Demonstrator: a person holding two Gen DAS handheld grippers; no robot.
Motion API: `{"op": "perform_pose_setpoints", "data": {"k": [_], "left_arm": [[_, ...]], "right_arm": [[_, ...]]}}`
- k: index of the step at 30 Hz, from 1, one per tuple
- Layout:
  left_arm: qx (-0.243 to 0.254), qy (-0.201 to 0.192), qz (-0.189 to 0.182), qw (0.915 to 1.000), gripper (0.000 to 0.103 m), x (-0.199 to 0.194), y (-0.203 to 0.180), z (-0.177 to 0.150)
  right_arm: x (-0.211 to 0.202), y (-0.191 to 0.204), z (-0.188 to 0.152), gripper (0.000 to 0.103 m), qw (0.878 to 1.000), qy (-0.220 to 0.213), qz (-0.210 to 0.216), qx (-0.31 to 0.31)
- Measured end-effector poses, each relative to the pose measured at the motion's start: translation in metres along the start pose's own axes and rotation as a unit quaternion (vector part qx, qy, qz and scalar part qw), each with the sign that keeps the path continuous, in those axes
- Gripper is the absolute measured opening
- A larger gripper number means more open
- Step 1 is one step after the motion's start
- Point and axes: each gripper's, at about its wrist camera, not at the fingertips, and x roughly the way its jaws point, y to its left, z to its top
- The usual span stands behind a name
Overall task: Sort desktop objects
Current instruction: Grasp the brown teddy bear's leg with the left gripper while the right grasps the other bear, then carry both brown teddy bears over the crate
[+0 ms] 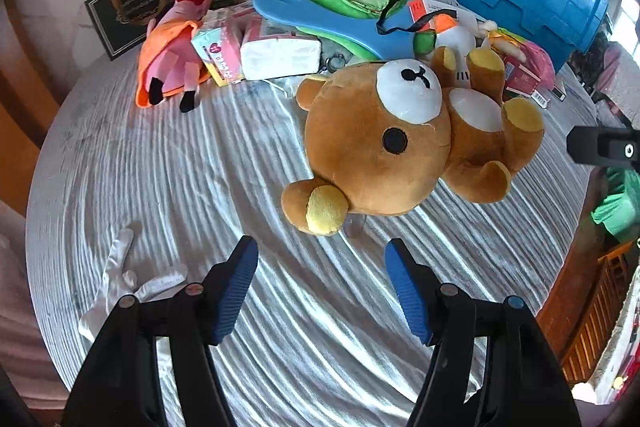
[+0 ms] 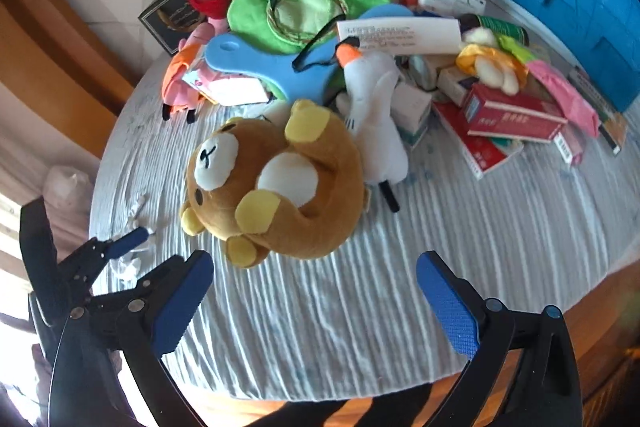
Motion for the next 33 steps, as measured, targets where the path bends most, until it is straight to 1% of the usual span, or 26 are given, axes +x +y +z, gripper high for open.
{"op": "perform_pose_setpoints", "data": {"k": [2, 6, 8, 12, 14, 15, 16, 17, 18, 19, 21, 22, 23, 24, 25, 27, 29, 33], "left_arm": [[0.016, 0.007, -0.015, 0.9997, 0.066, 0.01, -0.001, 0.006], [0.042, 0.024, -0.032, 0.9983, 0.066, 0.034, -0.005, 0.016], [0.053, 0.029, -0.026, 0.9979, 0.066, 0.045, -0.008, 0.022], [0.065, 0.036, -0.037, 0.9966, 0.067, 0.064, -0.012, 0.027], [0.078, 0.037, -0.028, 0.9959, 0.067, 0.072, -0.016, 0.027], [0.078, 0.037, -0.029, 0.9958, 0.067, 0.075, -0.016, 0.028], [0.073, 0.037, -0.035, 0.996, 0.067, 0.077, -0.015, 0.03], [0.068, 0.039, -0.04, 0.9961, 0.067, 0.078, -0.015, 0.032], [0.064, 0.044, -0.045, 0.996, 0.067, 0.08, -0.014, 0.033], [0.062, 0.041, -0.049, 0.996, 0.065, 0.08, -0.014, 0.034], [0.072, 0.026, -0.054, 0.9956, 0.056, 0.074, -0.016, 0.03], [0.079, 0.019, -0.055, 0.9952, 0.049, 0.069, -0.017, 0.028], [0.083, 0.013, -0.056, 0.9949, 0.045, 0.064, -0.018, 0.026], [0.084, 0.002, -0.057, 0.9949, 0.043, 0.057, -0.018, 0.024], [0.083, -0.005, -0.058, 0.9948, 0.042, 0.051, -0.017, 0.023], [0.075, -0.022, -0.065, 0.9949, 0.042, 0.038, -0.016, 0.024], [0.069, -0.037, -0.072, 0.9944, 0.042, 0.025, -0.015, 0.027], [0.069, -0.076, -0.062, 0.9928, 0.042, 0.002, -0.018, 0.038]], "right_arm": [[0.007, 0.005, -0.002, 0.103, 1.0, 0.0, -0.003, 0.009], [0.03, 0.01, 0.001, 0.103, 0.999, 0.001, -0.018, 0.027], [0.042, 0.01, 0.003, 0.103, 0.999, 0.003, -0.031, 0.035], [0.057, 0.005, 0.009, 0.102, 0.998, 0.001, -0.045, 0.043], [0.065, 0.002, 0.011, 0.097, 0.997, 0.001, -0.055, 0.044], [0.068, 0.001, 0.012, 0.092, 0.997, 0.002, -0.056, 0.046], [0.071, 0.0, 0.012, 0.086, 0.998, 0.003, -0.052, 0.046], [0.073, -0.001, 0.013, 0.082, 0.998, 0.003, -0.044, 0.048], [0.073, 0.001, 0.013, 0.08, 0.998, 0.001, -0.048, 0.045], [0.071, 0.004, 0.012, 0.075, 0.998, -0.002, -0.053, 0.036], [0.062, 0.01, 0.011, 0.071, 0.998, -0.013, -0.065, 0.017], [0.053, 0.013, 0.009, 0.069, 0.997, -0.025, -0.075, 0.004], [0.044, 0.016, 0.008, 0.069, 0.996, -0.035, -0.083, -0.008], [0.035, 0.019, 0.007, 0.067, 0.995, -0.045, -0.087, -0.019], [0.027, 0.02, 0.008, 0.063, 0.995, -0.051, -0.085, -0.025], [0.014, 0.022, 0.012, 0.06, 0.994, -0.063, -0.079, -0.029], [-0.002, 0.024, 0.015, 0.06, 0.993, -0.078, -0.083, -0.038], [-0.022, 0.033, 0.024, 0.059, 0.989, -0.107, -0.084, -0.054]]}}
